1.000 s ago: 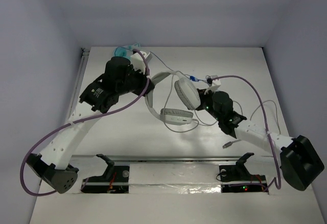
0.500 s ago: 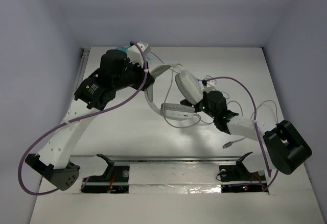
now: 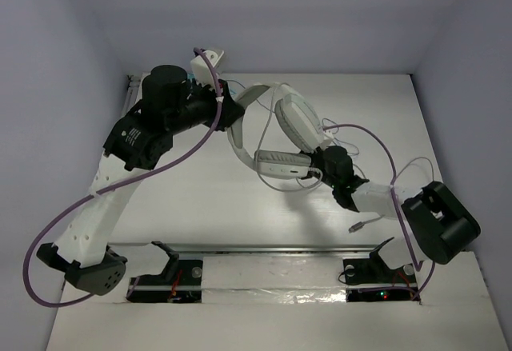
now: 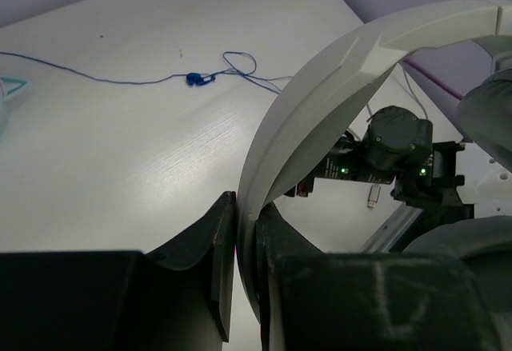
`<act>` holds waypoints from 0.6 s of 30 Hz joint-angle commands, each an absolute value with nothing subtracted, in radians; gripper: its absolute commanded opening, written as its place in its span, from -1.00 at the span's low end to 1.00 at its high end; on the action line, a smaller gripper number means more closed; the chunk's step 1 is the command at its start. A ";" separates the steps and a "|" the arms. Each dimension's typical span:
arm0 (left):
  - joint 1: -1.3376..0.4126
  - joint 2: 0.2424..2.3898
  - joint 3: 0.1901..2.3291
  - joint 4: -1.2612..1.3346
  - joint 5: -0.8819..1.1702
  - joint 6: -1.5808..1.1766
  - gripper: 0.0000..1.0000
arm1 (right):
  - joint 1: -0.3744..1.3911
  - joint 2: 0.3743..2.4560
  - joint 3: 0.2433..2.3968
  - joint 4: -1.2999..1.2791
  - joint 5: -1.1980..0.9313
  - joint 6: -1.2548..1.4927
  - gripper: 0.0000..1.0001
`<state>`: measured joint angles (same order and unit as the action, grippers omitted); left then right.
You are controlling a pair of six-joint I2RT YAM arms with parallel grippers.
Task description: Wrap the headphones
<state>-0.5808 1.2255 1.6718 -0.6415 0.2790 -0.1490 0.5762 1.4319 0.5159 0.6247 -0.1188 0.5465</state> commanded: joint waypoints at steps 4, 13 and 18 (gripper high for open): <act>-0.578 1.252 1.749 -0.496 0.330 -0.258 -1.00 | 0.575 1.473 0.502 0.747 -0.202 0.587 -0.91; -0.560 1.295 1.795 -0.448 0.299 -0.319 -1.00 | 0.646 1.477 0.515 0.686 -0.203 0.592 -1.00; -0.549 1.267 1.670 -0.281 0.255 -0.457 -1.00 | 0.735 1.483 0.538 0.670 -0.175 0.595 -1.00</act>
<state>-0.5625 1.3170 1.7084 -0.5121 0.2596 -0.3016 0.6846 1.4815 0.5079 0.6552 -0.1886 0.5930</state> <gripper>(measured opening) 0.081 0.048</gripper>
